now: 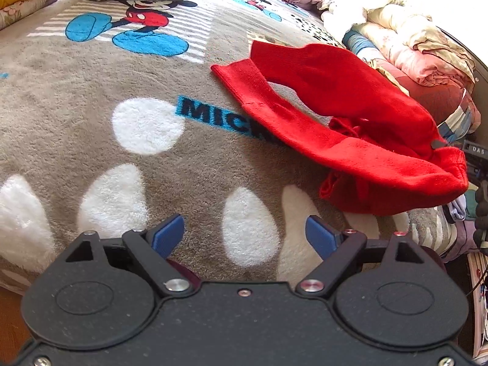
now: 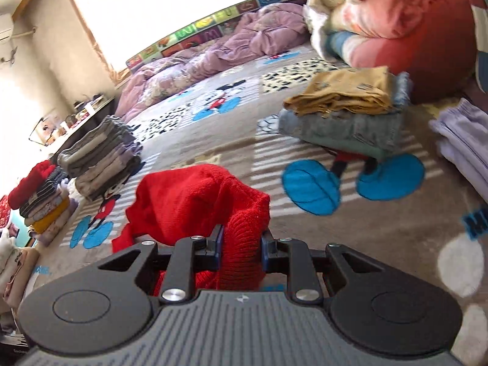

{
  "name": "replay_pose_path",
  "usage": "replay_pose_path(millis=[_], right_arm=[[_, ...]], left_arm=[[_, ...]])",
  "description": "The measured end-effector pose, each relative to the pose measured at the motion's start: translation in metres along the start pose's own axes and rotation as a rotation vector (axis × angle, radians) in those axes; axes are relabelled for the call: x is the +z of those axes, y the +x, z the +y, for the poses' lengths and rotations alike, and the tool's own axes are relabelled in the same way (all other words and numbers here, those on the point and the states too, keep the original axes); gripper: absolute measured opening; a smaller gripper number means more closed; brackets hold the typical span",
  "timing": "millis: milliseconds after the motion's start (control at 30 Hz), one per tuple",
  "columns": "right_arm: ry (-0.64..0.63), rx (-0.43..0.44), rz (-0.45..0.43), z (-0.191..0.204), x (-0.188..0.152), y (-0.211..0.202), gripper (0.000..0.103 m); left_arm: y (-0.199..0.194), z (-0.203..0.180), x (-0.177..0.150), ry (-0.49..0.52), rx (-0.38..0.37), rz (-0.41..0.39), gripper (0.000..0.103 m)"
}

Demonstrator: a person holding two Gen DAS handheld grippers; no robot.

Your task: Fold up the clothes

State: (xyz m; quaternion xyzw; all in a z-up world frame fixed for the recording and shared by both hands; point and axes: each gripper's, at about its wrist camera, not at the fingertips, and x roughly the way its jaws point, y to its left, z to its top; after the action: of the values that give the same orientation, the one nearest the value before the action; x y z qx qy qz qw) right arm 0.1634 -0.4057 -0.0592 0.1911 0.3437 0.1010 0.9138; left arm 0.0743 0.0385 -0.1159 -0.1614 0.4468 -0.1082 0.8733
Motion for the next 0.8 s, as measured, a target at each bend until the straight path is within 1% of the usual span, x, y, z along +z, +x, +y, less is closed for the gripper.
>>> replay_pose_path(millis=[100, 167, 233, 267, 300, 333, 367, 400, 467, 500, 533, 567, 600, 667, 700, 733, 800], right_arm=[[0.006, -0.064, 0.050, -0.020, -0.016, 0.000, 0.025], [-0.004, -0.102, 0.066, -0.023, -0.021, 0.000, 0.025], [-0.013, -0.143, 0.079, -0.024, -0.024, 0.001, 0.029], [-0.018, -0.163, 0.084, -0.024, -0.025, 0.001, 0.032], [-0.035, -0.175, 0.075, -0.021, -0.024, -0.001, 0.039], [-0.053, -0.186, 0.064, -0.018, -0.022, -0.003, 0.042], [-0.074, -0.185, 0.045, -0.014, -0.018, -0.007, 0.042], [-0.095, -0.183, 0.025, -0.009, -0.014, -0.012, 0.046], [-0.143, -0.167, -0.008, 0.005, -0.001, -0.014, 0.057], [-0.171, -0.149, -0.005, 0.011, 0.006, -0.010, 0.065], [-0.198, -0.131, -0.002, 0.017, 0.013, -0.007, 0.069], [-0.226, -0.113, 0.001, 0.023, 0.020, -0.003, 0.070], [-0.259, -0.095, 0.019, 0.031, 0.025, 0.007, 0.071], [-0.330, -0.045, 0.094, 0.040, 0.035, 0.032, 0.078], [-0.351, -0.030, 0.148, 0.041, 0.037, 0.051, 0.082], [-0.371, -0.015, 0.201, 0.042, 0.039, 0.070, 0.082], [-0.364, 0.010, 0.294, 0.036, 0.037, 0.104, 0.082]], left_arm=[[-0.005, -0.008, 0.001, 0.029, 0.033, -0.023, 0.087], [-0.009, -0.014, 0.003, 0.026, 0.027, -0.040, 0.087], [-0.011, -0.017, 0.008, -0.021, -0.034, -0.039, 0.087], [-0.009, -0.018, 0.011, -0.068, -0.097, -0.027, 0.087], [-0.006, -0.021, 0.013, -0.097, -0.147, -0.011, 0.087], [-0.003, -0.024, 0.015, -0.127, -0.195, 0.005, 0.087], [0.003, -0.027, 0.017, -0.165, -0.235, 0.028, 0.087], [0.009, -0.031, 0.018, -0.209, -0.279, 0.050, 0.087], [0.021, -0.037, 0.019, -0.308, -0.356, 0.088, 0.087], [0.027, -0.040, 0.019, -0.353, -0.369, 0.107, 0.088], [0.034, -0.043, 0.020, -0.399, -0.381, 0.127, 0.091], [0.040, -0.046, 0.020, -0.443, -0.390, 0.145, 0.093], [0.048, -0.048, 0.019, -0.475, -0.370, 0.153, 0.094], [0.063, -0.051, 0.018, -0.538, -0.332, 0.170, 0.094], [0.071, -0.053, 0.018, -0.570, -0.312, 0.179, 0.094], [0.079, -0.055, 0.017, -0.597, -0.294, 0.183, 0.094], [0.086, -0.058, 0.020, -0.559, -0.277, 0.119, 0.094]])
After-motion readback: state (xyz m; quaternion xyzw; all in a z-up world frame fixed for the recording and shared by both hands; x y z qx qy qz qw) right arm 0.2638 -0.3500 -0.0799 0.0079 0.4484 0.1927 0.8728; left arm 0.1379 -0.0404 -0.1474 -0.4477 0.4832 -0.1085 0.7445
